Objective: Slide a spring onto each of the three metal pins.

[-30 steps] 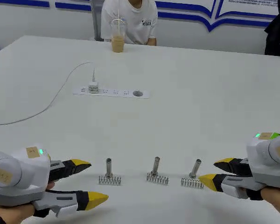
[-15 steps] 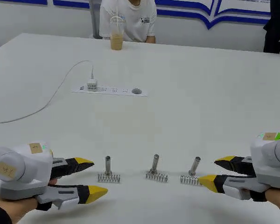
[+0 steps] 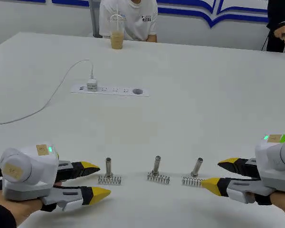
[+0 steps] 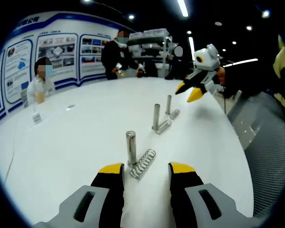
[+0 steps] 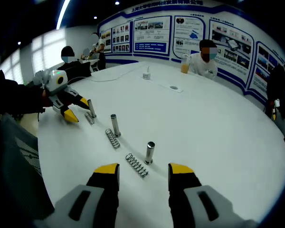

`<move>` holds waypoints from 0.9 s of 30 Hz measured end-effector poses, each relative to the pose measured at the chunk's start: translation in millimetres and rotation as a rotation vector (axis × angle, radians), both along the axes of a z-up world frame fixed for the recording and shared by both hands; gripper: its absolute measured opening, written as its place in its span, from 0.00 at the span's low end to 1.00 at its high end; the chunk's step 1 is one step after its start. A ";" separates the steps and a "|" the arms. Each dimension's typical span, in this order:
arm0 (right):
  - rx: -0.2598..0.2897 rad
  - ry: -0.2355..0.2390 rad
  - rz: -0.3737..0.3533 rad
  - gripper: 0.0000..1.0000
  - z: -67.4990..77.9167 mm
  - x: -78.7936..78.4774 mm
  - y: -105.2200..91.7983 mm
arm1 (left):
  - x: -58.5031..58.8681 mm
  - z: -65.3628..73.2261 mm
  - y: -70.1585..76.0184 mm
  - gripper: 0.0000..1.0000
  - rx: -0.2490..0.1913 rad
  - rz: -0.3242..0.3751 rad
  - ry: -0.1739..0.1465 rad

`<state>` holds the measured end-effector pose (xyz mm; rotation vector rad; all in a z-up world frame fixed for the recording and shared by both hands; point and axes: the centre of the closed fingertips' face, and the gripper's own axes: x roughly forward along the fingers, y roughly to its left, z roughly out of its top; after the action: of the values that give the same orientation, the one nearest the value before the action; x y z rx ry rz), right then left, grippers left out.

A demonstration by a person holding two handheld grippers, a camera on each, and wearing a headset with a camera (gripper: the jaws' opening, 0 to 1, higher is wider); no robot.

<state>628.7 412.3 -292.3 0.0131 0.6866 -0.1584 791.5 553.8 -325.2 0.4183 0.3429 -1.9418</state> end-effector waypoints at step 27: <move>0.004 -0.006 -0.006 0.42 0.2 -1.1 -0.3 | -1.0 -18.0 1.9 0.17 0.054 -0.038 -0.056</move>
<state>627.6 412.0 -292.2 0.0190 0.6811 -0.1629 790.5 555.8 -343.2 0.5170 0.3541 -1.9567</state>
